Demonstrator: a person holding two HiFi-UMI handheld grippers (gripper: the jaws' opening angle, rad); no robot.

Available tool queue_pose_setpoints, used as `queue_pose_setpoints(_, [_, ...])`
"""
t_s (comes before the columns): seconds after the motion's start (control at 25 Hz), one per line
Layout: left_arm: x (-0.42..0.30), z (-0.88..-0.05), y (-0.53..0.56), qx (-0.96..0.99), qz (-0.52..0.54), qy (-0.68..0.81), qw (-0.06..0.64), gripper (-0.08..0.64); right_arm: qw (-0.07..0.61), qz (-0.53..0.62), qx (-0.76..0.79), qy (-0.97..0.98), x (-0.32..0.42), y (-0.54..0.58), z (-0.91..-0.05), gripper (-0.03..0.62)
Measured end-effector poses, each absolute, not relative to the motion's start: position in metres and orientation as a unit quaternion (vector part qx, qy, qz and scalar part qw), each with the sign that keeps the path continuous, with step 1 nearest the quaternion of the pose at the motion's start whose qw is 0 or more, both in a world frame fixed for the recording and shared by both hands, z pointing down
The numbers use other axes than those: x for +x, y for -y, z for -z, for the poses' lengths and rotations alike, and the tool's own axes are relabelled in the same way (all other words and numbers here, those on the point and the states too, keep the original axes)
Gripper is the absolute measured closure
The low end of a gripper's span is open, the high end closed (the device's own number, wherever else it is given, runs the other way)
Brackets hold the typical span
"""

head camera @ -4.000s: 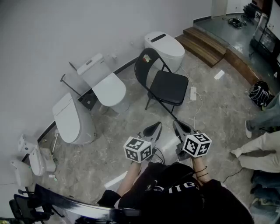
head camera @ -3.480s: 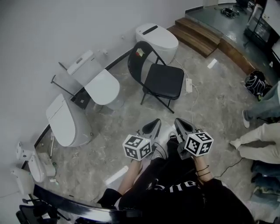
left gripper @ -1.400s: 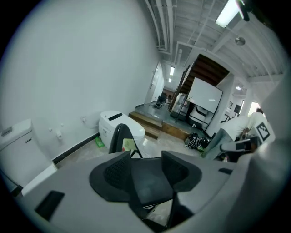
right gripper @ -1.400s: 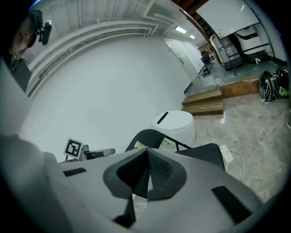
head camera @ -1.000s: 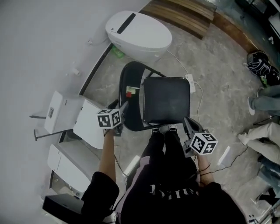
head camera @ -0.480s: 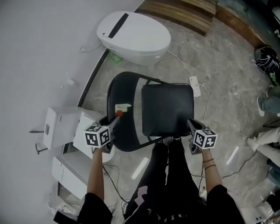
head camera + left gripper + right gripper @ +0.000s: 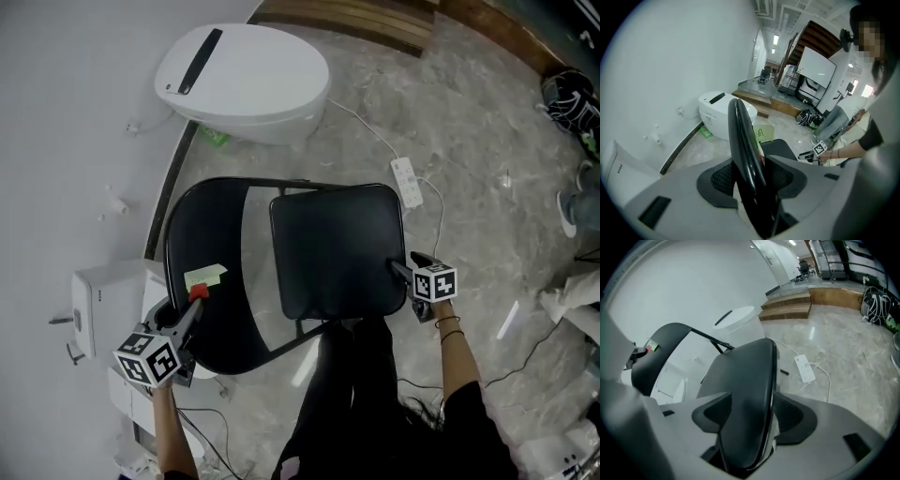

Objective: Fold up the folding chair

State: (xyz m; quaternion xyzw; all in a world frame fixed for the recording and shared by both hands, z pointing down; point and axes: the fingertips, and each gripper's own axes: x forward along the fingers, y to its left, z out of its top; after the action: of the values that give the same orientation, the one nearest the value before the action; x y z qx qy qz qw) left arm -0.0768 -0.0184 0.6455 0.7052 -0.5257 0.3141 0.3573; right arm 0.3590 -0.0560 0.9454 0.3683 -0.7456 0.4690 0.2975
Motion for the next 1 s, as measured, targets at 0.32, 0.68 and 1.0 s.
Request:
queue_pose_setpoints(0.32, [-0.076,-0.655,0.024,0.699,-0.33,0.529,0.35,0.379,0.24,-0.536,0.28,0.76,0.364,0.066,-1.014,0.3])
queue_pose_setpoints(0.68, [-0.069,-0.654,0.028,0.683,-0.346,0.533,0.36,0.379,0.128,-0.659,0.149,0.726,0.338,0.064,-1.023,0.291])
queue_pose_setpoints(1.0, [-0.066,-0.651,0.03,0.69,-0.272,0.528,0.413,0.417,0.146,-0.645,0.21,0.72,0.334,0.069,-1.017,0.291])
